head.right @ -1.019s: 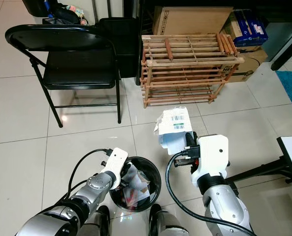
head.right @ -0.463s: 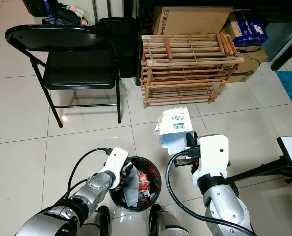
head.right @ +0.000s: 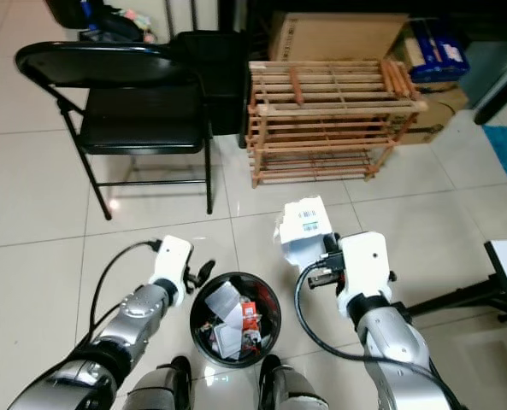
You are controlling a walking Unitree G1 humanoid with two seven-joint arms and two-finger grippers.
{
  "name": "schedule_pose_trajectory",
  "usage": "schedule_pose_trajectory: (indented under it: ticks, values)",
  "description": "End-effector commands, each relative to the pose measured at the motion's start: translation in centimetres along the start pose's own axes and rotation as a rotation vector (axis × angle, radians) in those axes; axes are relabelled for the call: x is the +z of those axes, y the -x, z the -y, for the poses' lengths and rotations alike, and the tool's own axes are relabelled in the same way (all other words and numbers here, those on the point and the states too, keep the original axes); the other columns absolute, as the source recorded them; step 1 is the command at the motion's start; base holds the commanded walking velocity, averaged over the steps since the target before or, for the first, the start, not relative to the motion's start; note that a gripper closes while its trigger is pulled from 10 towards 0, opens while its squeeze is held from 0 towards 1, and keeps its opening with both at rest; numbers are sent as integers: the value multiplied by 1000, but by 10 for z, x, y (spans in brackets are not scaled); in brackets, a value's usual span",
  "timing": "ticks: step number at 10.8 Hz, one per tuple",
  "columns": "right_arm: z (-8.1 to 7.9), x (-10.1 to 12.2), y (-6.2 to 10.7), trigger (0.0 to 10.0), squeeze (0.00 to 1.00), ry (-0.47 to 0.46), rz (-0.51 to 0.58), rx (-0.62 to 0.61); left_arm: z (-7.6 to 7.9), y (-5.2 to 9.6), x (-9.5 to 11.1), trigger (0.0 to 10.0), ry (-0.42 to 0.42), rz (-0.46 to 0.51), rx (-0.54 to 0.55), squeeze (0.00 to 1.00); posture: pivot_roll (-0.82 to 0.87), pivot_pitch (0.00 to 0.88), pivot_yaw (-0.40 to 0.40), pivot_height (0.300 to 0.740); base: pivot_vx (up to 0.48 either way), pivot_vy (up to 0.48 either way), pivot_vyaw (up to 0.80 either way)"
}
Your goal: Picking trash to rubbish bin
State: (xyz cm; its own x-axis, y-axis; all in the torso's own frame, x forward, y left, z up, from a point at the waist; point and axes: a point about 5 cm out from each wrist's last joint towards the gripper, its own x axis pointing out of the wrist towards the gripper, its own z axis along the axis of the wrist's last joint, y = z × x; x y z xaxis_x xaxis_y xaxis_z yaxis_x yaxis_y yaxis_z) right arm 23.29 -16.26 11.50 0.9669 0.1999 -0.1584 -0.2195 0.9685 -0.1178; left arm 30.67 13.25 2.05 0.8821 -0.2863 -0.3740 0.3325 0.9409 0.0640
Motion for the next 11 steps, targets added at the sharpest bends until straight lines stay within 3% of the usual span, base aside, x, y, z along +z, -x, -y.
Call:
schedule_pose_trajectory:
  ticks: [1, 4, 5, 7, 11]
  values:
    - [8, -13, -3, 10000, 0, 12, -34, -2, 0, 4, 0, 10000, 25, 12, -21, 1000, 124, 278, -95, 740, 0, 0, 0]
    - [15, -52, -20, 10000, 0, 70, -145, 39, -4, 16, 10, 10000, 37, 71, -49, 1000, 193, 300, -92, 740, 0, 0, 0]
    - [14, -73, -32, 10000, 0, 70, -196, 67, -9, 30, 20, 10000, 29, 86, -50, 1000, 245, 317, -89, 740, 0, 0, 0]
    - [7, -88, -44, 10000, 0, 76, -236, 91, -14, 42, 31, 10000, 5, 107, -38, 1000, 279, 328, -88, 740, 0, 0, 0]
    - [-33, -108, -62, 10000, 0, 84, -294, 204, -19, 57, 43, 10000, 1, 98, 11, 1000, 343, 336, -94, 740, 0, 0, 0]
